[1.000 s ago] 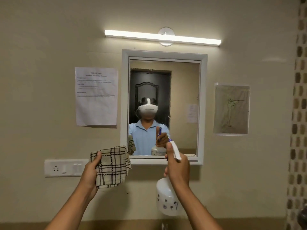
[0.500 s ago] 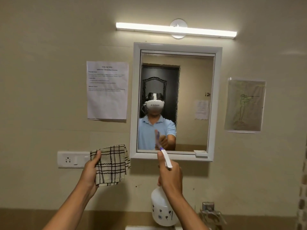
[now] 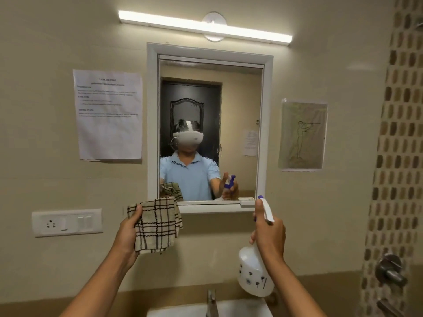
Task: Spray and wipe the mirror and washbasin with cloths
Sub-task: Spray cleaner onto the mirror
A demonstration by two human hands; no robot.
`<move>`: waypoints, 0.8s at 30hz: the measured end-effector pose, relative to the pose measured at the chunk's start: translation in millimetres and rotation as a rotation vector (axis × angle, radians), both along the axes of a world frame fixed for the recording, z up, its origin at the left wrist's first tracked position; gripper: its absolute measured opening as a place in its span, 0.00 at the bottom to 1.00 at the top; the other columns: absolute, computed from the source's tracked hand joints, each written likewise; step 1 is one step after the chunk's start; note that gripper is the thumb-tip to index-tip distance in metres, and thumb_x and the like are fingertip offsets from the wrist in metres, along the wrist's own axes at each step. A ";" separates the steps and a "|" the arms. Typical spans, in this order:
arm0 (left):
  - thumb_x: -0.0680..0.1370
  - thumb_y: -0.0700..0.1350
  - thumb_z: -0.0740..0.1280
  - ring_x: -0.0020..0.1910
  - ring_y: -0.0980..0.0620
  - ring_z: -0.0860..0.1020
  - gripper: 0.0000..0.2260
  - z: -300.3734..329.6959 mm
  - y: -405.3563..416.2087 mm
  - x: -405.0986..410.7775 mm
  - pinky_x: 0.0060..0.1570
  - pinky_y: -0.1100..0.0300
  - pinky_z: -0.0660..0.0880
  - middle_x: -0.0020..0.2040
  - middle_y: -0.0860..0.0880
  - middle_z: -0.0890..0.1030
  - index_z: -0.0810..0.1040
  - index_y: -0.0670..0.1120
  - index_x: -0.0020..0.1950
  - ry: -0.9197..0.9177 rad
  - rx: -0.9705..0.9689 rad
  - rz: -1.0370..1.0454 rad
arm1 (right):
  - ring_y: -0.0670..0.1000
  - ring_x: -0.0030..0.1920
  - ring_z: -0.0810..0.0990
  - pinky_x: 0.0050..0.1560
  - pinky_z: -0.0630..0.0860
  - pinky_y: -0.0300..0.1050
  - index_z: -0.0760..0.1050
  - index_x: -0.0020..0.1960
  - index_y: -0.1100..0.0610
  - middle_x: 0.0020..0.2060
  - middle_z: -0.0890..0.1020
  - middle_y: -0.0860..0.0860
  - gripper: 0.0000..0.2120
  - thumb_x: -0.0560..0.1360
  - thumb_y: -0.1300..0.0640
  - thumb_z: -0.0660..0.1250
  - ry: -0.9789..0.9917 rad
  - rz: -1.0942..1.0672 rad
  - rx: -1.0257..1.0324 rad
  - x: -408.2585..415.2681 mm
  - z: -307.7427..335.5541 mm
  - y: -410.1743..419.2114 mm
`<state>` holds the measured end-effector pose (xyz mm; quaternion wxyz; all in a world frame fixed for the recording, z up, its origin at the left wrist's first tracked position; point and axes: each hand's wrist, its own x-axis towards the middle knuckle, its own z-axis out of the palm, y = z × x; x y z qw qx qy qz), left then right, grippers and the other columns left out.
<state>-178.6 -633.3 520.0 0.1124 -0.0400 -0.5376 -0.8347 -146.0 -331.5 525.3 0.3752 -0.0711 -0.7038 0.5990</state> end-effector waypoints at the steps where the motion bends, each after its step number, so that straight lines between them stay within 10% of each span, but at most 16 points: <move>1: 0.83 0.53 0.57 0.45 0.46 0.86 0.17 -0.7 4.0 -1.5 0.43 0.51 0.79 0.49 0.42 0.86 0.80 0.44 0.56 0.002 0.002 -0.004 | 0.53 0.24 0.78 0.20 0.68 0.35 0.77 0.39 0.60 0.27 0.80 0.60 0.30 0.74 0.32 0.58 -0.010 -0.009 -0.007 0.1 -2.0 4.9; 24: 0.83 0.54 0.56 0.46 0.47 0.86 0.18 -34.1 -11.5 -7.0 0.38 0.54 0.81 0.48 0.43 0.86 0.80 0.44 0.57 -0.055 0.047 -0.071 | 0.53 0.25 0.76 0.26 0.76 0.47 0.74 0.37 0.56 0.25 0.75 0.55 0.26 0.72 0.32 0.59 -0.010 0.146 0.040 10.9 -48.3 -74.4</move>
